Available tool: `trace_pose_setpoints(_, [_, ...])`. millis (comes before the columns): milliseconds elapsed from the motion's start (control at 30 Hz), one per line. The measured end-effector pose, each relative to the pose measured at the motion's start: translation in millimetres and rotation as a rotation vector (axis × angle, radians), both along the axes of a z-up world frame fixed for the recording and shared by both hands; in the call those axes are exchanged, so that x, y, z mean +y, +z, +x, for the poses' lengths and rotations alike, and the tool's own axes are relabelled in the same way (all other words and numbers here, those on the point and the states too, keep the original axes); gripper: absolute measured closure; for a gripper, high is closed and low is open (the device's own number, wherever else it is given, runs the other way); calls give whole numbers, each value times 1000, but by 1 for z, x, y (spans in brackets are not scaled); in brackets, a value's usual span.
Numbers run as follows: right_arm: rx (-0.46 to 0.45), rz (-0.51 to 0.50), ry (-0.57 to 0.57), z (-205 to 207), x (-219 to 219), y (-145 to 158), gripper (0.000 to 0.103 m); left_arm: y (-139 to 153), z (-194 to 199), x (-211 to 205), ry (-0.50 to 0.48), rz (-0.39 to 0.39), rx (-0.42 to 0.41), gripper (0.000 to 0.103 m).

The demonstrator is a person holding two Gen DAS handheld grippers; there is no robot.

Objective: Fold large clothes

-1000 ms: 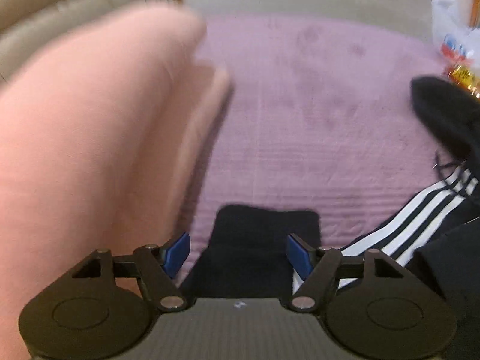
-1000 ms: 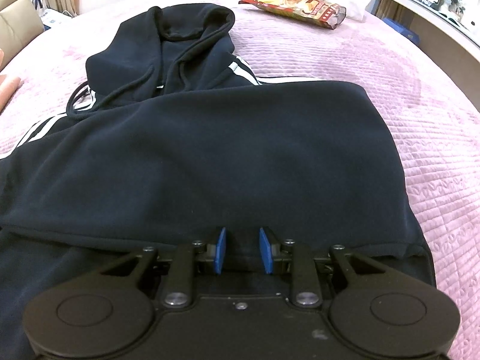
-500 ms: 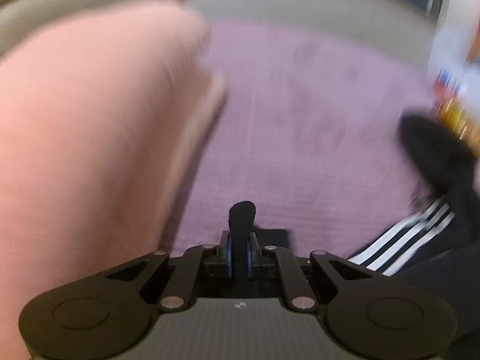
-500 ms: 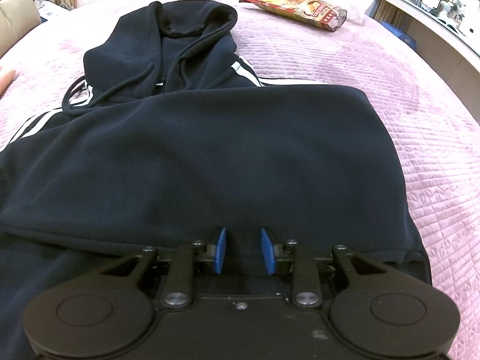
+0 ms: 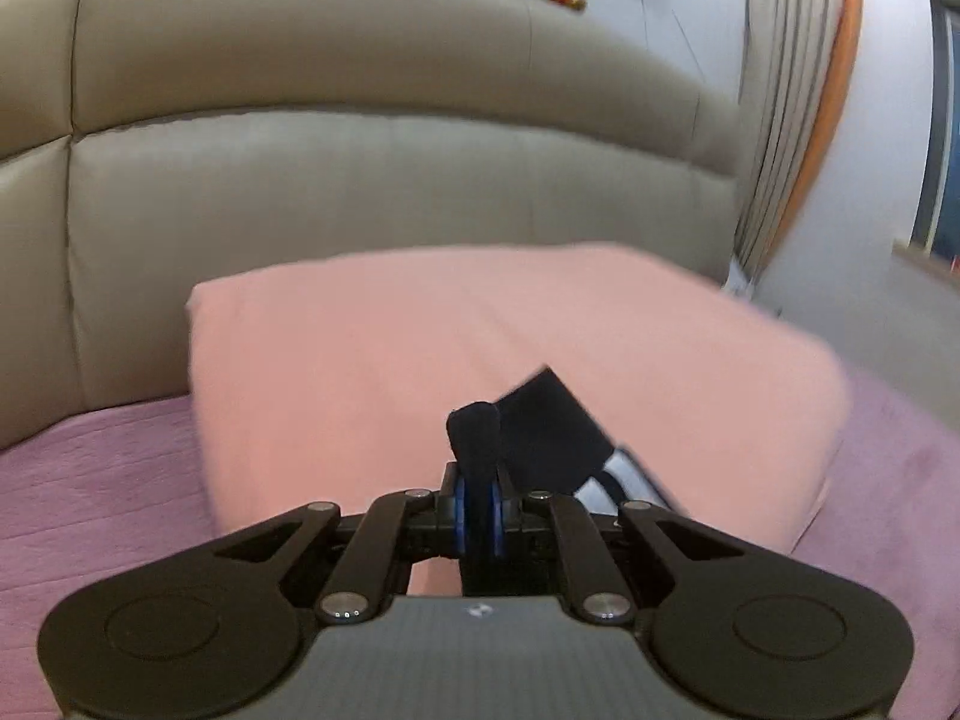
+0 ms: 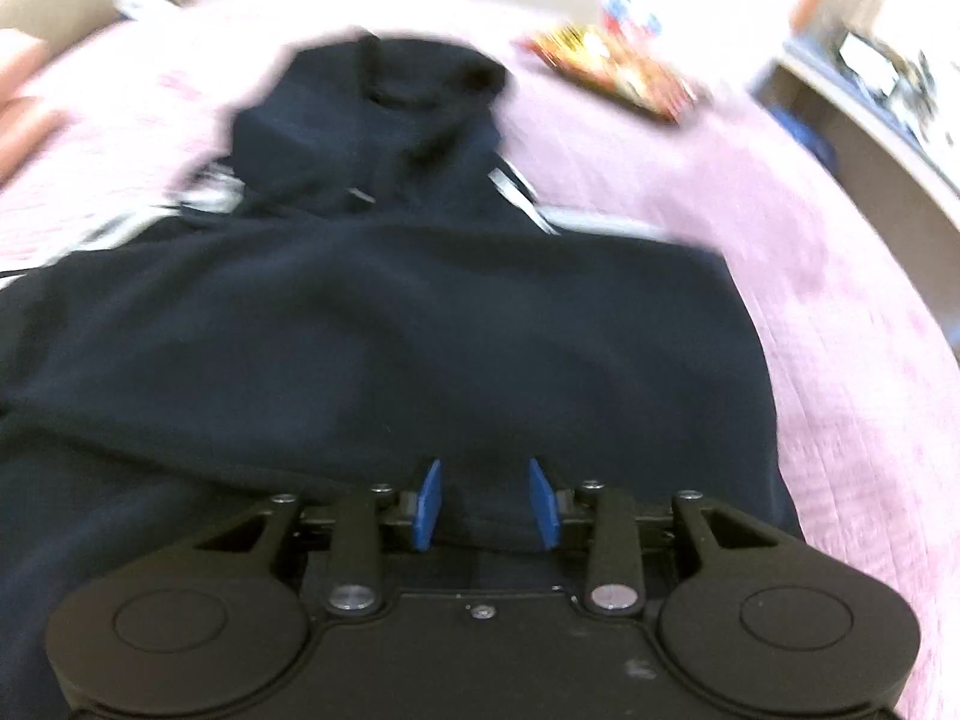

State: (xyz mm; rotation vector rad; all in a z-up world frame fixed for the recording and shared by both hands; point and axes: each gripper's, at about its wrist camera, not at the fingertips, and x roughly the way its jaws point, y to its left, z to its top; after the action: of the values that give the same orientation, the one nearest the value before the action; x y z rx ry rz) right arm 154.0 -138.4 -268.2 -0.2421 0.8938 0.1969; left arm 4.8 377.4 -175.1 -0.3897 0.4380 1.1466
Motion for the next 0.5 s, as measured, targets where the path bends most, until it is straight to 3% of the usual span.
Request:
trace_pose_setpoints(100, [47,50,61,-16,10,-1,59,-6,6,-18,-24,51,43,94])
trace_pose_setpoints(200, [202,69,120,-18,21,-24,58,19,1,-43,-91,124,80,94])
trace_pose_setpoints(300, [182,-5,172,-16,35,-24,57,29,22,-82,-209,198,157,94])
trace_pose_setpoints(400, [232,65,133,-4,26,-18,57,31,44,-120,-341,173,148,94])
trace_pose_setpoints(500, [233,117,99,-2,6,-9,58,25,70,-175,-472,197,155,94])
